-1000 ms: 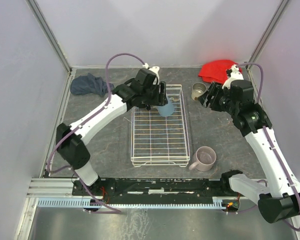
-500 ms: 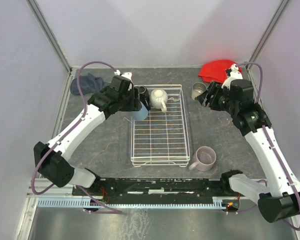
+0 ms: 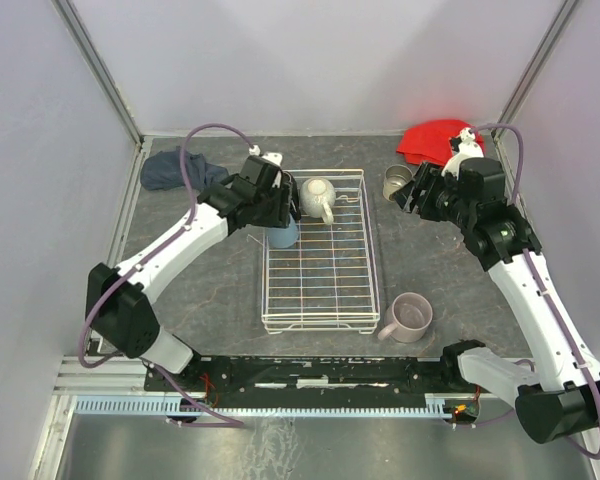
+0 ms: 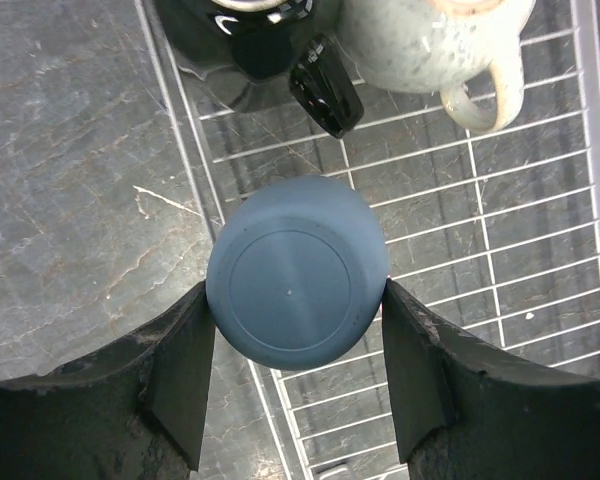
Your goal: Load the cups into the dish rack
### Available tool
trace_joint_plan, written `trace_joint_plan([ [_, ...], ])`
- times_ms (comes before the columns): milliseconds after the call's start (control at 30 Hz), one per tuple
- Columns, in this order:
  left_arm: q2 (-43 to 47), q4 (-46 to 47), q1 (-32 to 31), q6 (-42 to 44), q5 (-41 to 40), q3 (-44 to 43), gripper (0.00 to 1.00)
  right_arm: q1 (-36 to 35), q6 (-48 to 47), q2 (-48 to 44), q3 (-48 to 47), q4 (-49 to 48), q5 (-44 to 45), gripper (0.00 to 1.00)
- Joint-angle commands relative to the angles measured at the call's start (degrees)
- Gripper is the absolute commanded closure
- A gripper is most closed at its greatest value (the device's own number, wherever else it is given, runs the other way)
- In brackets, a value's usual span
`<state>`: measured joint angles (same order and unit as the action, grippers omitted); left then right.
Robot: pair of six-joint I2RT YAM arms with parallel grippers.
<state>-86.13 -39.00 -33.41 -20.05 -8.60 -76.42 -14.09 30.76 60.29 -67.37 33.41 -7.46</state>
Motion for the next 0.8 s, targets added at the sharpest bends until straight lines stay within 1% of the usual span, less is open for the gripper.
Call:
trace_joint_plan([
  [0, -2.8, 3.2, -2.3, 4.0, -3.4, -2.1, 0.97, 0.2, -0.1, 0.3, -0.3, -2.5, 0.1, 0.33],
  [200, -5.5, 2.4, -2.8, 4.9, -7.2, -4.3, 0.97, 0.2, -0.7, 0.3, -0.2, -2.1, 0.5, 0.33],
  [500, -9.2, 2.3, -2.9, 6.1, -8.8, -7.1, 0.97, 0.2, -1.3, 1.1, -0.7, -2.0, 0.4, 0.33],
  [767, -11.8, 0.1, -2.8, 5.9, -9.3, -9.0, 0.97, 0.2, -1.5, 1.9, -1.2, -2.0, 0.3, 0.33],
])
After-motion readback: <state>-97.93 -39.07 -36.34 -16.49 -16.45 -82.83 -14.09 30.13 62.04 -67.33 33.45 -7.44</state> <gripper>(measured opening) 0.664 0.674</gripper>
